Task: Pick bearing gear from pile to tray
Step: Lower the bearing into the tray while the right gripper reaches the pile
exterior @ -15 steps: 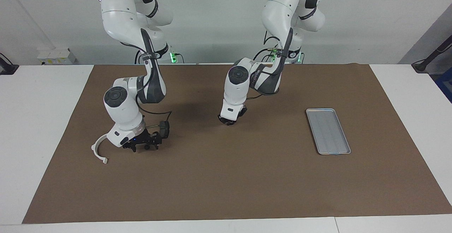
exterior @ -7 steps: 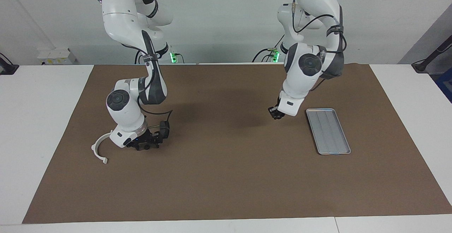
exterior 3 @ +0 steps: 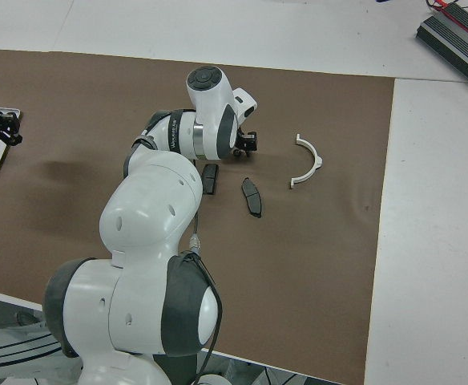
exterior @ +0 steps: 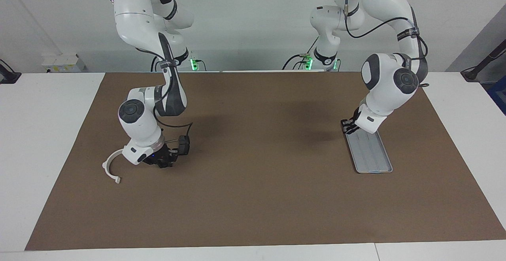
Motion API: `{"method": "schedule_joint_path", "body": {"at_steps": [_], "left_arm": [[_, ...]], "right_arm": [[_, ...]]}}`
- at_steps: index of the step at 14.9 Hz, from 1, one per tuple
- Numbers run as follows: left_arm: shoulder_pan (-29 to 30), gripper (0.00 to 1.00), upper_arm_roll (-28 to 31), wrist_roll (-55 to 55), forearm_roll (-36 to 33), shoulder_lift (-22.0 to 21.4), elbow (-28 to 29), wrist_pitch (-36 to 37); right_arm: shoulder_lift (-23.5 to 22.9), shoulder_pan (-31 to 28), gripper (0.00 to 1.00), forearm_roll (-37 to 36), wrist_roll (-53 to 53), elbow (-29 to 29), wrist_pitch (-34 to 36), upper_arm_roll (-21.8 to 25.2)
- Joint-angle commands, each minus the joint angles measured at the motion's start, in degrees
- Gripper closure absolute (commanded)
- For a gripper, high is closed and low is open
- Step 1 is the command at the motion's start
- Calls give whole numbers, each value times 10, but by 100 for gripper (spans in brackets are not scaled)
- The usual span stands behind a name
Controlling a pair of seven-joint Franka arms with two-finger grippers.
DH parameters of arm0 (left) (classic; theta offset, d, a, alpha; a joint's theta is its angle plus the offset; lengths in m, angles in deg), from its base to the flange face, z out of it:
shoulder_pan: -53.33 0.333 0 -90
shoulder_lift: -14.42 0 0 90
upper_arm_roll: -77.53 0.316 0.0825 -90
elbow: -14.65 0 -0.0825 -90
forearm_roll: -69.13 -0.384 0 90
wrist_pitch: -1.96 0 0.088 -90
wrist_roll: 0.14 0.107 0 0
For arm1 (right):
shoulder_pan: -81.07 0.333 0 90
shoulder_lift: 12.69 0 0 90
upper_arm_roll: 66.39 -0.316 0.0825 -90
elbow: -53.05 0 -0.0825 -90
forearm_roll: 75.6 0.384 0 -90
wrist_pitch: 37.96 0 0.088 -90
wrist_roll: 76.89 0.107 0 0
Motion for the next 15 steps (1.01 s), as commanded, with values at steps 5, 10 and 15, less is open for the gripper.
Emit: {"method": "schedule_joint_path", "body": {"at_steps": [5,10,15], "left_arm": [[57,100,-5,119,7,-48,108,-78],[66,100,-5,120,7,-47,133,-122],[65,100,-5,117,7,-49,165,-155]], "right_arm": [[9,23,100,6,17,88,84,-4],[26,121,100,7,243,208,241,-9],[49,268,100,6,493,204,253,-9]]}}
